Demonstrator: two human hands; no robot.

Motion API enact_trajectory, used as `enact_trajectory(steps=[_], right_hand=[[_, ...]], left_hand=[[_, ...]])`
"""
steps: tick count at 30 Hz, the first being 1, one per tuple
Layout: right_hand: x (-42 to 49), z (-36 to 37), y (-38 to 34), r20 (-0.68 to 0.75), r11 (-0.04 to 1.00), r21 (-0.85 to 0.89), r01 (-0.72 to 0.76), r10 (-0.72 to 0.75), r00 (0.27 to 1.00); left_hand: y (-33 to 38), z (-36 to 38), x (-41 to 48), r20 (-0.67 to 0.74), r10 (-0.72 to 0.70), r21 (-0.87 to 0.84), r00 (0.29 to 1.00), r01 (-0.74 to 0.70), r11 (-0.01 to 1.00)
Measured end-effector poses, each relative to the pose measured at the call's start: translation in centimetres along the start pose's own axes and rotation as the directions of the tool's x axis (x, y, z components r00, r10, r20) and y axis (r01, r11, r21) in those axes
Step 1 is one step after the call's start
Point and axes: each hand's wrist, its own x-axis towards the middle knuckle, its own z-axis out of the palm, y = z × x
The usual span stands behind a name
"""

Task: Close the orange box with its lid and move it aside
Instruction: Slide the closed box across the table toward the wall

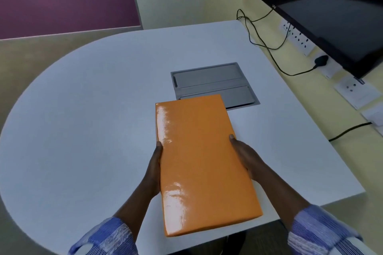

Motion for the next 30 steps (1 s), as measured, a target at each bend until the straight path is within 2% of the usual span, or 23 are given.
enact_trajectory(steps=[3, 7, 12, 18, 23, 25, 27, 28, 30], right_hand=[[0.0, -1.2, -1.2, 0.027, 0.999, -0.025, 0.023, -0.022, 0.999], [0.0, -5.1, -2.8, 0.012, 0.993, -0.094, 0.073, -0.072, 0.997], [0.7, -14.1, -4.1, -0.059, 0.986, -0.129, 0.109, -0.117, 0.991], [2.5, -24.1, -3.4, -0.135, 0.988, -0.146, 0.042, -0.062, 0.989], [3.8, -27.4, -1.5, -0.177, 0.968, -0.25, -0.004, -0.042, 0.983], [4.2, -27.0, -1.0, -0.295, 0.903, -0.429, 0.01, -0.151, 0.944], [3.9, -25.4, -0.8, -0.383, 0.759, -0.646, 0.078, -0.411, 0.827], [3.5, -24.0, -0.8, -0.341, 0.667, -0.731, 0.144, -0.54, 0.769], [2.7, -20.3, -0.4, -0.122, 0.449, -0.845, 0.29, -0.69, 0.714]], left_hand=[[-0.3, 1.2, 0.5, -0.045, -0.032, -0.007, 0.998, 0.032, 0.999], [-1.5, 4.8, 1.6, -0.044, 0.0, -0.037, 0.999, -0.002, 0.999], [-3.8, 13.5, 5.4, -0.038, 0.008, -0.003, 0.999, -0.008, 1.0], [-7.6, 21.9, 10.4, 0.002, -0.024, 0.047, 1.0, 0.024, 0.999], [-9.8, 24.6, 11.8, 0.027, -0.035, 0.055, 0.999, 0.033, 0.998], [-10.1, 25.0, 12.0, 0.029, -0.013, 0.039, 1.0, 0.011, 0.999], [-10.1, 25.1, 12.1, 0.023, 0.021, 0.013, 1.0, -0.022, 1.0], [-10.1, 25.1, 12.1, 0.009, 0.029, 0.005, 1.0, -0.029, 1.0], [-10.1, 25.3, 12.1, -0.022, 0.023, -0.002, 0.999, -0.023, 1.0]])
